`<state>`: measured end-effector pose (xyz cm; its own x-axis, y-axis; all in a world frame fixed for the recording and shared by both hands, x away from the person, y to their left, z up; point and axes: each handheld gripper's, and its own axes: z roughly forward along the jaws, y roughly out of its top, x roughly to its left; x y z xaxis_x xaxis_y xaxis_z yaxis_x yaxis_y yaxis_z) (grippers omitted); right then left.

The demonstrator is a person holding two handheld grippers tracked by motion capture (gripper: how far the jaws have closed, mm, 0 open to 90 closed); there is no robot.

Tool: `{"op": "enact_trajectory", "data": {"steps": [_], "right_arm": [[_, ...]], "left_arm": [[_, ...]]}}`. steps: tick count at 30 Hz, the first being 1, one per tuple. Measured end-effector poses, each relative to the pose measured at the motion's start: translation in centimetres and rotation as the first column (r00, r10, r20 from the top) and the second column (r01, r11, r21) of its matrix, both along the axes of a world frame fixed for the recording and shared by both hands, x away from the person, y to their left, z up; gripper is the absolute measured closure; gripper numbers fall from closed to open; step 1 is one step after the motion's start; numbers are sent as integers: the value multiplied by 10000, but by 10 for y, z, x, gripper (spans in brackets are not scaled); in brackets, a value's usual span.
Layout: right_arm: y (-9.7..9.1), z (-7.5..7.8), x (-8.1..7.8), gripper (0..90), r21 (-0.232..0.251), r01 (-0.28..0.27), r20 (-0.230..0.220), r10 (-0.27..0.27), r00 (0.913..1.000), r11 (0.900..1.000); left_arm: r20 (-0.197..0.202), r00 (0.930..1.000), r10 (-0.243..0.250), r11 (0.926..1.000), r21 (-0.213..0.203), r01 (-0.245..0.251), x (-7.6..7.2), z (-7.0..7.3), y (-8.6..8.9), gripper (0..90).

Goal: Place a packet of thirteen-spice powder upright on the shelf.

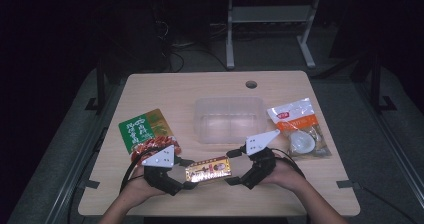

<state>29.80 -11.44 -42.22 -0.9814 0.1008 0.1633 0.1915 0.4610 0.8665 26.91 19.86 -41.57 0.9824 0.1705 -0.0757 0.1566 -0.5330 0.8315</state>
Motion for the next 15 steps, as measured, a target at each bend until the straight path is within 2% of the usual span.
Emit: {"op": "enact_trajectory", "data": {"steps": [1, 5, 15], "right_arm": [[5, 1, -1, 127, 10, -164, -15, 164, 9999, 9999], [8, -1, -3, 130, -64, -323, -1, 323, 9995, 9995], [9, -2, -7, 144, -38, -462, -33, 462, 9989, 9989]], "left_arm": [[8, 10000, -20, 10000, -23, 20, 0, 0, 0, 321], [28, 9999, -159, 9999, -50, 159, -1, 1, 0, 321], [87, 9994, -346, 9993, -159, 347, -3, 2, -3, 321]]}}
